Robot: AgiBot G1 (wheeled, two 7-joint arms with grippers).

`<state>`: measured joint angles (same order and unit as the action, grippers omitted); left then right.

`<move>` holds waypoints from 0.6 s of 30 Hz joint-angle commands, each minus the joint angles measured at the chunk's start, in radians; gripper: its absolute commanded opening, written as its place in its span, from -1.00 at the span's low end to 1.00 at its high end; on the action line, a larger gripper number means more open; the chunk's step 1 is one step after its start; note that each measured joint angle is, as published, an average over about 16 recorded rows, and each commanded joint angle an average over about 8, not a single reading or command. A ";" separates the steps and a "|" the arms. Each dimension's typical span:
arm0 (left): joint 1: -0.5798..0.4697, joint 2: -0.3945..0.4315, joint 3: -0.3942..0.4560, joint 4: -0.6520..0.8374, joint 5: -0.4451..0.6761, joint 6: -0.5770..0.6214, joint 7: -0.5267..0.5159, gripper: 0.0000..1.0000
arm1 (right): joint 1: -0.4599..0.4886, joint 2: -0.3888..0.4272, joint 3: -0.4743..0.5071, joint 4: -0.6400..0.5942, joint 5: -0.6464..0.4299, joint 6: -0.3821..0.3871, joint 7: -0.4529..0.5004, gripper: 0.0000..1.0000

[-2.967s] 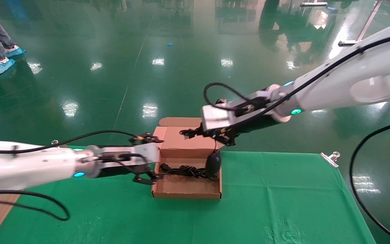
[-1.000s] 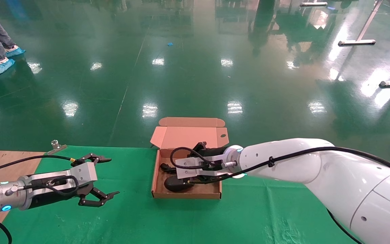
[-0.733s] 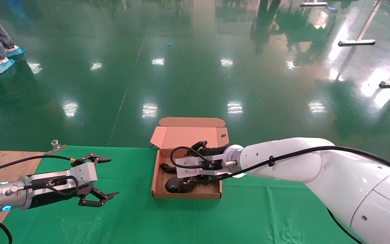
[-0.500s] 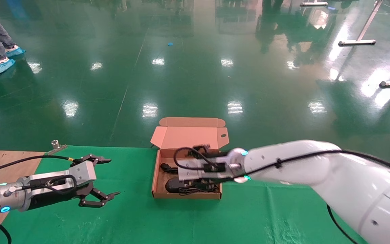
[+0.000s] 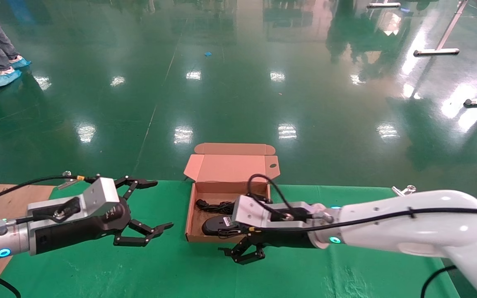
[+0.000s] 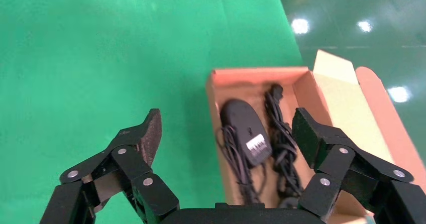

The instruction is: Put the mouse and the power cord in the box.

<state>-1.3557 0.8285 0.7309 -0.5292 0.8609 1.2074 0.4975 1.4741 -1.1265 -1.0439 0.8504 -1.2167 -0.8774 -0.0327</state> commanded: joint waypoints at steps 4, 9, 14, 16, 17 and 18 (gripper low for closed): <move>0.034 -0.026 -0.054 -0.091 -0.016 0.035 -0.082 1.00 | -0.049 0.063 0.094 0.053 0.060 -0.076 0.027 1.00; 0.067 -0.052 -0.108 -0.181 -0.031 0.069 -0.164 1.00 | -0.098 0.127 0.188 0.107 0.119 -0.152 0.054 1.00; 0.101 -0.078 -0.162 -0.271 -0.047 0.104 -0.246 1.00 | -0.147 0.190 0.282 0.160 0.179 -0.228 0.081 1.00; 0.115 -0.089 -0.184 -0.308 -0.053 0.118 -0.280 1.00 | -0.167 0.216 0.320 0.182 0.203 -0.259 0.092 1.00; 0.121 -0.094 -0.195 -0.326 -0.056 0.124 -0.296 1.00 | -0.177 0.228 0.338 0.192 0.215 -0.274 0.098 1.00; 0.128 -0.099 -0.206 -0.344 -0.059 0.131 -0.312 1.00 | -0.187 0.241 0.357 0.203 0.227 -0.289 0.103 1.00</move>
<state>-1.2275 0.7295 0.5252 -0.8734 0.8015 1.3388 0.1852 1.2873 -0.8856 -0.6866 1.0532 -0.9895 -1.1665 0.0703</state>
